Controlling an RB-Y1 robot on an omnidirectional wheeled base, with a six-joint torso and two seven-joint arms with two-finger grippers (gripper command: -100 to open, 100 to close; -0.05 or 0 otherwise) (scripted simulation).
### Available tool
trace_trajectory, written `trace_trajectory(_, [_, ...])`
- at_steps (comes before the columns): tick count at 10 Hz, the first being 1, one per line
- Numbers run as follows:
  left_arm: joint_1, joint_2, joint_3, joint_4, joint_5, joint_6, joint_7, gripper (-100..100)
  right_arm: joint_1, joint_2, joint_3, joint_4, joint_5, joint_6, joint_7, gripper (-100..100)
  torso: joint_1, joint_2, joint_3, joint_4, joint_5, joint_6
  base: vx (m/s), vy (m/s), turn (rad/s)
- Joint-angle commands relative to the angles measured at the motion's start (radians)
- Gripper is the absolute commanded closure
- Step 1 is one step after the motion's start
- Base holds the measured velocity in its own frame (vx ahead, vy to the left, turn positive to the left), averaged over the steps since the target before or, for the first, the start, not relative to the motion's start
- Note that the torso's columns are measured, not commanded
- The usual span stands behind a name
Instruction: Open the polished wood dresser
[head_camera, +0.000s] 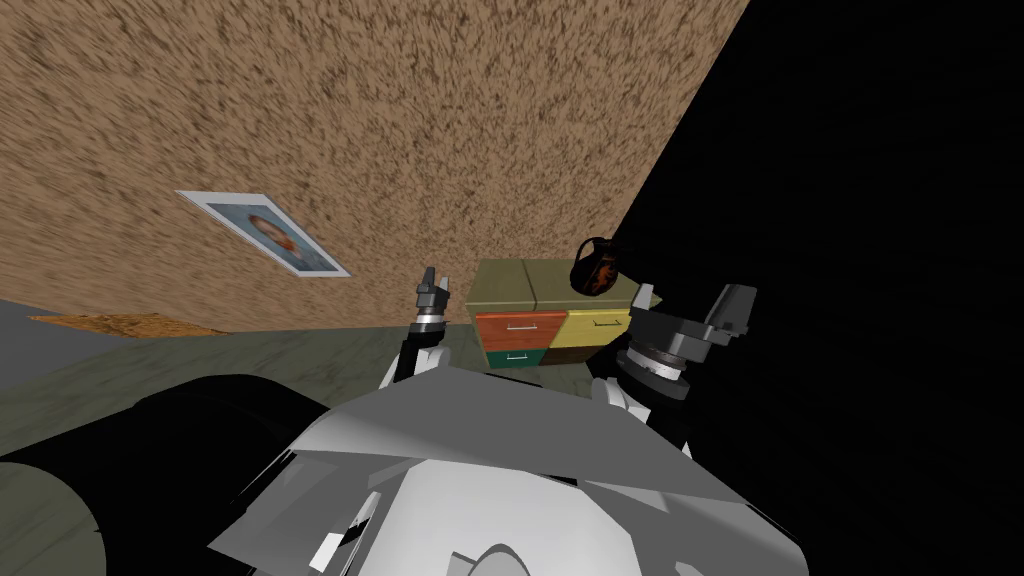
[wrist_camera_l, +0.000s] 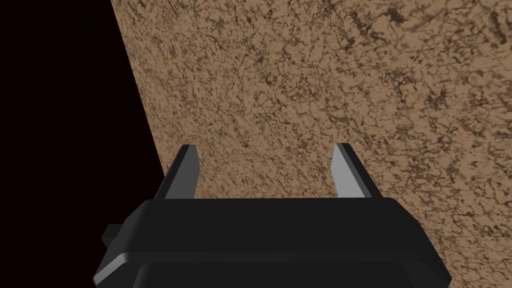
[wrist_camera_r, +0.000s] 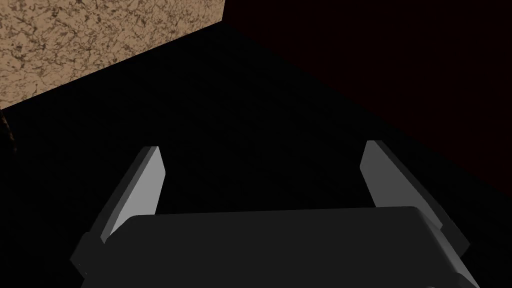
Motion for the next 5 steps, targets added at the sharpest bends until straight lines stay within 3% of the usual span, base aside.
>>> trace_trajectory(1, [0.0,0.0,0.0,0.0,0.0,0.0,0.0,0,0.0,0.0,0.0,0.0,0.0,0.0,0.0,0,0.0,0.04,-0.082,0.041,0.0,0.0,0.0,0.0,0.0])
trace_trajectory(5, [0.0,0.0,0.0,0.0,0.0,0.0,0.0,0,0.0,0.0,0.0,0.0,0.0,0.0,0.0,0,0.0,0.322,-0.644,0.322,0.0,0.0,0.0,0.0,0.0])
